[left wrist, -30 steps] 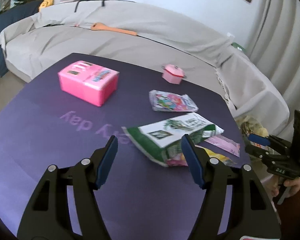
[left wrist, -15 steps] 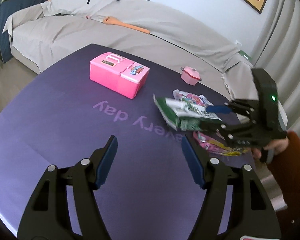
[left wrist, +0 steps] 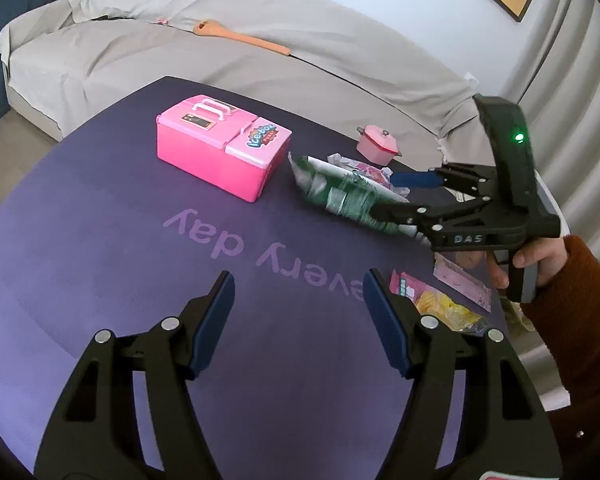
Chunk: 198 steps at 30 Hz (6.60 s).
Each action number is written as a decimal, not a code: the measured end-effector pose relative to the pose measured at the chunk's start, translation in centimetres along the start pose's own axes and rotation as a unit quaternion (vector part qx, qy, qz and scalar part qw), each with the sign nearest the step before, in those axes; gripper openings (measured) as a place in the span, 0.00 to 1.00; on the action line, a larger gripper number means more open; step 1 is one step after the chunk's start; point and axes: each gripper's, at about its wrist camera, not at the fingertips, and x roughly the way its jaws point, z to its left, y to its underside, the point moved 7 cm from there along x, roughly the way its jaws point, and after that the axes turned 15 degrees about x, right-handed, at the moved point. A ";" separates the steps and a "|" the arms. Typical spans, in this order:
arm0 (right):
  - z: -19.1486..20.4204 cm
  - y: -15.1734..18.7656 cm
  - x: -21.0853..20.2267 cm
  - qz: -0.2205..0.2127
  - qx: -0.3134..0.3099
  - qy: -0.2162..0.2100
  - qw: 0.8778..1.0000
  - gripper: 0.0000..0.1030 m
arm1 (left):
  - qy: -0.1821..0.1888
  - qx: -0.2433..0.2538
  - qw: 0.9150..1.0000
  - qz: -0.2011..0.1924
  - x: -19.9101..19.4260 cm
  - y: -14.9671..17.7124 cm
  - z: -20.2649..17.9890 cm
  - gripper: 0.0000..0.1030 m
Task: Collect trash
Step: 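Grasp the green-and-white milk pouch with the left tool while the right tool grasps the yellow chip bag, then carry the milk pouch in the left tool while the right tool carries the chip bag over the bin, then open the right tool to drop the chip bag while the left tool drops the milk pouch into the bin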
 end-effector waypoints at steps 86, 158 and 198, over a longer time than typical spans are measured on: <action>-0.1 18.3 -12.6 -0.074 0.191 0.008 0.979 0.08 | -0.088 0.116 0.986 0.078 4.6 -3.6 -5.7 0.45; -24.7 31.0 -16.4 -0.119 0.382 0.164 0.902 0.08 | 0.135 0.112 0.984 -0.005 6.5 -7.0 -33.2 0.45; -20.9 31.5 -24.9 -0.202 0.385 0.193 0.879 0.35 | 0.145 0.106 0.981 -0.068 5.4 -8.6 -35.1 0.45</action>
